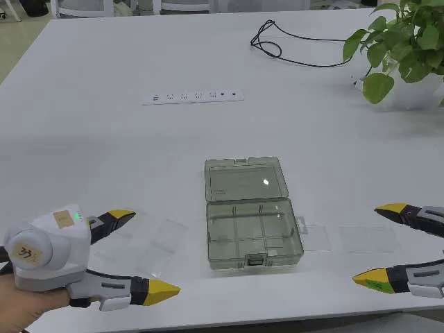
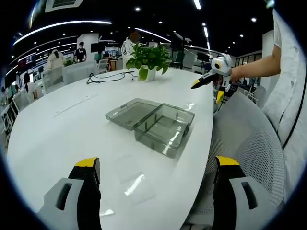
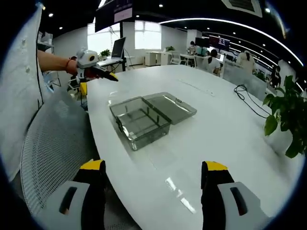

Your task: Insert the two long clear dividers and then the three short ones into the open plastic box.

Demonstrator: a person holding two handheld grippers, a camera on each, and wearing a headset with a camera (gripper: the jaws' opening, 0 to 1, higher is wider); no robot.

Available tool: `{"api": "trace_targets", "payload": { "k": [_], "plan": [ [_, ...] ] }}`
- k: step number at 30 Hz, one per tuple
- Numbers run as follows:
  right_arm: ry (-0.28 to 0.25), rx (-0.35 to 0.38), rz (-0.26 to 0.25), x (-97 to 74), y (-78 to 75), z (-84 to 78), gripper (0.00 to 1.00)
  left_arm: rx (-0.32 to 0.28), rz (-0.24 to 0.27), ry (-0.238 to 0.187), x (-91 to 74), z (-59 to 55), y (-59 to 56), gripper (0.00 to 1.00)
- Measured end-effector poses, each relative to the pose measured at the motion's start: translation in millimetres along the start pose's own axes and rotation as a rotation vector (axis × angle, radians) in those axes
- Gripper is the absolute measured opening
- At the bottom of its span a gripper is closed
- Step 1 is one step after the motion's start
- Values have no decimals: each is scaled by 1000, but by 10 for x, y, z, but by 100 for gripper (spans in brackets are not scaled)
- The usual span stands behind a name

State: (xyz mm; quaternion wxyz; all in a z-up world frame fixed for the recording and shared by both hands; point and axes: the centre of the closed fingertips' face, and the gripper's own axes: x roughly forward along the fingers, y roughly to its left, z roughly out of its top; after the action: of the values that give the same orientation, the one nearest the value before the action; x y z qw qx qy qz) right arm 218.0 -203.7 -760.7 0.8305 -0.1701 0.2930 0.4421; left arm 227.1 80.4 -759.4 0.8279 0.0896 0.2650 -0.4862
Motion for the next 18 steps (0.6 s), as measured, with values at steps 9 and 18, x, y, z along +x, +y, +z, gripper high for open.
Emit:
{"api": "trace_targets", "payload": {
  "k": [9,18],
  "plan": [
    [0,-5,-3,-12,-13,9,82,0,-2,0,3,-8,-8,100],
    [-2,-4,-3,-9,-8,17,82,2,-2,5,-11,-26,0,100]
  ]
}}
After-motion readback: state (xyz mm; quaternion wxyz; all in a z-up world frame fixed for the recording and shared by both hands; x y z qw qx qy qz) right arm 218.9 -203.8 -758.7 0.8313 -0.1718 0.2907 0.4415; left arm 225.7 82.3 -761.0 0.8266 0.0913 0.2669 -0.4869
